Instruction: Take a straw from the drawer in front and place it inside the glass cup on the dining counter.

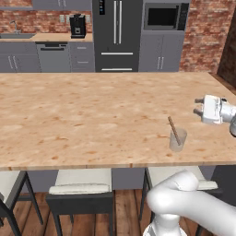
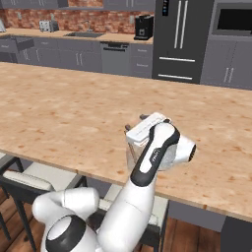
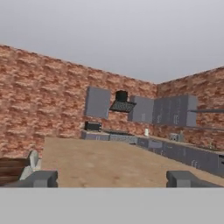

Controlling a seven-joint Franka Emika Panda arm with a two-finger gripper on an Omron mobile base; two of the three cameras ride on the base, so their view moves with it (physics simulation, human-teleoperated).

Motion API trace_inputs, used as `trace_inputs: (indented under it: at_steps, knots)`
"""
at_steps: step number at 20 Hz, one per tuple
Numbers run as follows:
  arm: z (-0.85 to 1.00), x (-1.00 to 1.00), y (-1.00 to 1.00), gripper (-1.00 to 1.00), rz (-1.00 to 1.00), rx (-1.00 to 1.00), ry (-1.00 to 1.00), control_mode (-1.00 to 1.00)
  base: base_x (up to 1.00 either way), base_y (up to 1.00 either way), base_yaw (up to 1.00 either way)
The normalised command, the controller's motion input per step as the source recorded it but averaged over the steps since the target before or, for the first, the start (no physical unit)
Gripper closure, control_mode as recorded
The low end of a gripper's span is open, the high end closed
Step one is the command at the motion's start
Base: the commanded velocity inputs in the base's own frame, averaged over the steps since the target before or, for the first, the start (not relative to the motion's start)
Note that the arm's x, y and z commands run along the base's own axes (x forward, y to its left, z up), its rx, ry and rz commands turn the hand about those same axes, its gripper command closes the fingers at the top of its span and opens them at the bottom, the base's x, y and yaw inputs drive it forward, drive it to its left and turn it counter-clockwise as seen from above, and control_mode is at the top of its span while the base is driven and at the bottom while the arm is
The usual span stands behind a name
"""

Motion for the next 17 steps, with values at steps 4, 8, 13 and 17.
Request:
trace_inputs:
  at_steps: [4,8,13,17]
  knots:
    - [0.90,-0.99,0.00,-1.00,-0.16,-0.55,-0.36,-1.00,0.00,0.00,0.00]
    - [0.92,-0.89,0.06,-1.00,-0.15,-0.63,-0.39,-1.00,0.00,0.00,0.00]
    - [0.52,-0.89,0.37,-1.00,-0.08,-0.58,-0.30,-1.00,0.00,0.00,0.00]
    - [0.28,-0.82,0.67,-1.00,-0.01,-0.54,-0.22,-1.00,0.00,0.00,0.00]
